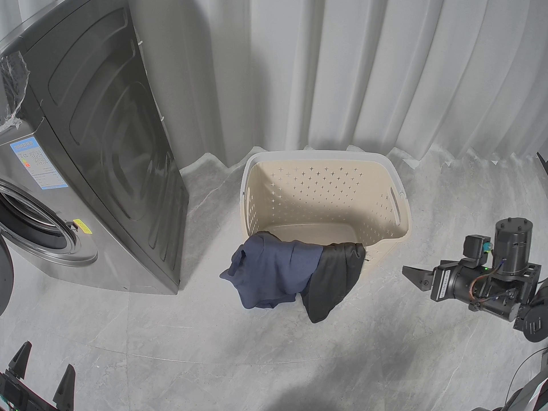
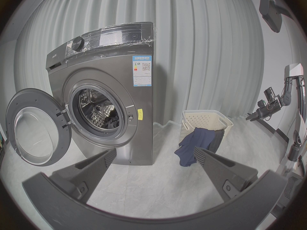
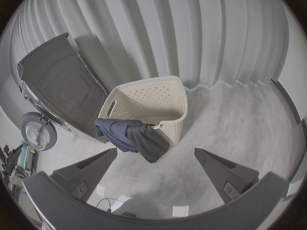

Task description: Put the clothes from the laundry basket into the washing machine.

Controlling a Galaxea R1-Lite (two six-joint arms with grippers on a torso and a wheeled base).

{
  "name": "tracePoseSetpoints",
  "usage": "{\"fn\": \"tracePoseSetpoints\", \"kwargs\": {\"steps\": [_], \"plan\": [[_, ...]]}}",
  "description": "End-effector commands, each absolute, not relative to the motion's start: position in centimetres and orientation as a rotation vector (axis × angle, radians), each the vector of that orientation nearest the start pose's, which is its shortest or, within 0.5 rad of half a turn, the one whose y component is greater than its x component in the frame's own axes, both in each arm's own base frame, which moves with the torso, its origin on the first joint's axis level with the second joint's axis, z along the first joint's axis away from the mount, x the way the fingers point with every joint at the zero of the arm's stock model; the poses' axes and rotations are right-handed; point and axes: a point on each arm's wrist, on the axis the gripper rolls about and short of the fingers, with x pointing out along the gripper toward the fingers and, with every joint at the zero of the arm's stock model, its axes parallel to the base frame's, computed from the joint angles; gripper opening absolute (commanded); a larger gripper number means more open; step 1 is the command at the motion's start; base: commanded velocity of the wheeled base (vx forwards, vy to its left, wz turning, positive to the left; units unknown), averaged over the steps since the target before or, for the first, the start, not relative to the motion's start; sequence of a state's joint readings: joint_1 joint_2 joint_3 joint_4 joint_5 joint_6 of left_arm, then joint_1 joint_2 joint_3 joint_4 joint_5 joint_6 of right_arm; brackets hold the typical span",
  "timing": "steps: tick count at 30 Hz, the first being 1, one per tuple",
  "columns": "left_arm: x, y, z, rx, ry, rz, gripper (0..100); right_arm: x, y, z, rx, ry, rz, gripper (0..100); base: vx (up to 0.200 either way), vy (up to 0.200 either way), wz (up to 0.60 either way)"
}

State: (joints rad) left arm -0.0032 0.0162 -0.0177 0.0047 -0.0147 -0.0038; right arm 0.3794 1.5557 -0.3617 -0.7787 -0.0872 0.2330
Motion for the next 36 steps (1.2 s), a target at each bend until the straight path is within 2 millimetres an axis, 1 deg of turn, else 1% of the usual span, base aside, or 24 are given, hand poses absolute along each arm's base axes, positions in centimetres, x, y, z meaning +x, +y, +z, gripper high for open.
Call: {"fn": "tracePoseSetpoints", "kwargs": {"steps": [1,2,5,9,16,19,21,23,24,25,32,36], "plan": [[-2.3,0.0,7.5,-0.005,0.003,-0.018,100,23.2,9.5,10.6,0.126,0.496,0.238,100,0.0,0.0,0.0],[-2.3,0.0,7.5,-0.006,0.003,-0.018,100,23.9,9.8,10.3,0.133,0.498,0.23,100,0.0,0.0,0.0],[-2.3,0.0,7.5,-0.008,0.003,-0.018,100,25.1,10.3,10.2,0.147,0.473,0.218,100,0.0,0.0,0.0],[-2.3,0.0,7.5,-0.006,0.003,-0.018,100,25.7,11.3,9.9,0.141,0.477,0.23,100,0.0,0.0,0.0],[-2.3,0.0,7.5,-0.008,0.003,-0.017,100,27.4,13.6,8.5,0.167,0.507,0.221,100,0.0,0.0,0.0],[-2.3,0.0,7.5,-0.008,0.003,-0.018,100,27.8,14.0,8.2,0.178,0.512,0.218,100,0.0,0.0,0.0],[-2.3,0.0,7.5,-0.009,0.003,-0.017,100,28.7,14.6,7.5,0.186,0.525,0.216,100,0.0,0.0,0.0],[-2.3,0.0,7.5,-0.009,0.003,-0.015,100,28.9,14.8,7.2,0.183,0.533,0.215,100,0.0,0.0,0.0],[-2.3,0.0,7.5,-0.009,0.003,-0.017,100,29.5,15.0,6.5,0.179,0.545,0.211,100,0.0,0.0,0.0],[-2.3,0.0,7.5,-0.009,0.003,-0.015,100,29.5,15.0,6.4,0.179,0.545,0.211,100,0.0,0.0,0.0],[-2.3,0.0,7.5,-0.006,0.003,-0.017,100,31.7,15.8,4.0,0.173,0.571,0.199,100,0.0,0.0,0.0],[-2.3,0.0,7.5,-0.006,0.003,-0.017,100,32.6,16.4,3.3,0.174,0.566,0.201,100,0.0,0.0,0.0]]}}
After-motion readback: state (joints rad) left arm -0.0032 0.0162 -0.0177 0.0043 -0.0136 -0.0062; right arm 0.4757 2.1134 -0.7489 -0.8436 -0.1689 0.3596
